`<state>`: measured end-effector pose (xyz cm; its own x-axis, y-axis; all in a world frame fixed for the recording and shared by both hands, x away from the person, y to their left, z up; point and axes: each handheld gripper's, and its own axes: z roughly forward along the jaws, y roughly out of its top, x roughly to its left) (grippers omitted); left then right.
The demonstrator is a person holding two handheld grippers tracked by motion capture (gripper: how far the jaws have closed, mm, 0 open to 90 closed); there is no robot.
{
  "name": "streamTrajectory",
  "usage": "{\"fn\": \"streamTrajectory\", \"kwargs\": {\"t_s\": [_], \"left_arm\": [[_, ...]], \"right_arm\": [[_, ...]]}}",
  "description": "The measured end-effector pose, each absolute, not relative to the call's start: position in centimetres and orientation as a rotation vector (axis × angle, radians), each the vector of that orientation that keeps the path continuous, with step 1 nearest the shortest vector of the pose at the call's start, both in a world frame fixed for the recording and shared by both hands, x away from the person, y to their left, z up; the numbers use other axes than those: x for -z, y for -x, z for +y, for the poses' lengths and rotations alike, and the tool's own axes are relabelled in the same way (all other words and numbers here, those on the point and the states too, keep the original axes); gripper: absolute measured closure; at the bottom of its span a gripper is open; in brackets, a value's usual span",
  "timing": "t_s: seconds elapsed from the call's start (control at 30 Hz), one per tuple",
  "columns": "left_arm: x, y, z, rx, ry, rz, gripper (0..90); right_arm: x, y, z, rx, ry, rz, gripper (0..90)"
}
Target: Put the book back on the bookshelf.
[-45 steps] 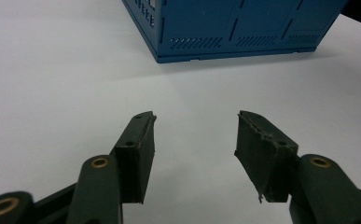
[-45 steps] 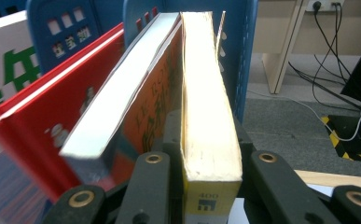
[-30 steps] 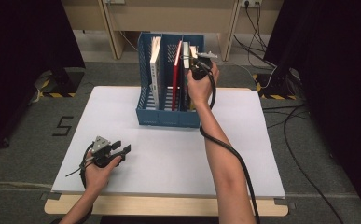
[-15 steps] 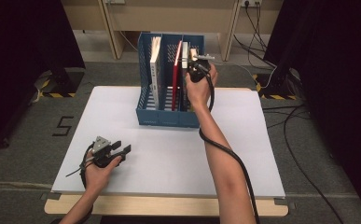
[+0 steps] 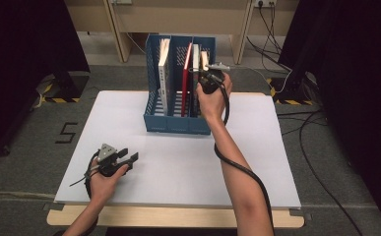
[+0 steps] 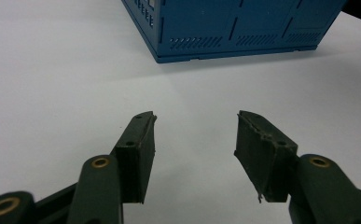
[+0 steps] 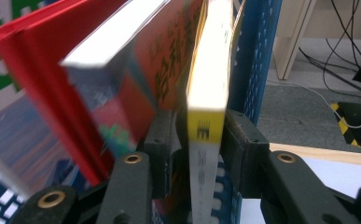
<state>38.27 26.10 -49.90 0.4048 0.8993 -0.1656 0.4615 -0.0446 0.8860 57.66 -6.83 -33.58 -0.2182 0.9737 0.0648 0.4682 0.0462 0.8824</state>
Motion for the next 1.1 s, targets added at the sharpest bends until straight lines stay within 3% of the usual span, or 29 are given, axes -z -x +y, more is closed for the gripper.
{"fn": "streamTrajectory", "kwargs": {"t_s": [1.1], "left_arm": [[49.9,-38.2,26.0,-0.573,-1.679,1.208,46.1]], "right_arm": [[34.4,-50.9,-10.2,-1.1,-1.446,1.832,61.4]]}}
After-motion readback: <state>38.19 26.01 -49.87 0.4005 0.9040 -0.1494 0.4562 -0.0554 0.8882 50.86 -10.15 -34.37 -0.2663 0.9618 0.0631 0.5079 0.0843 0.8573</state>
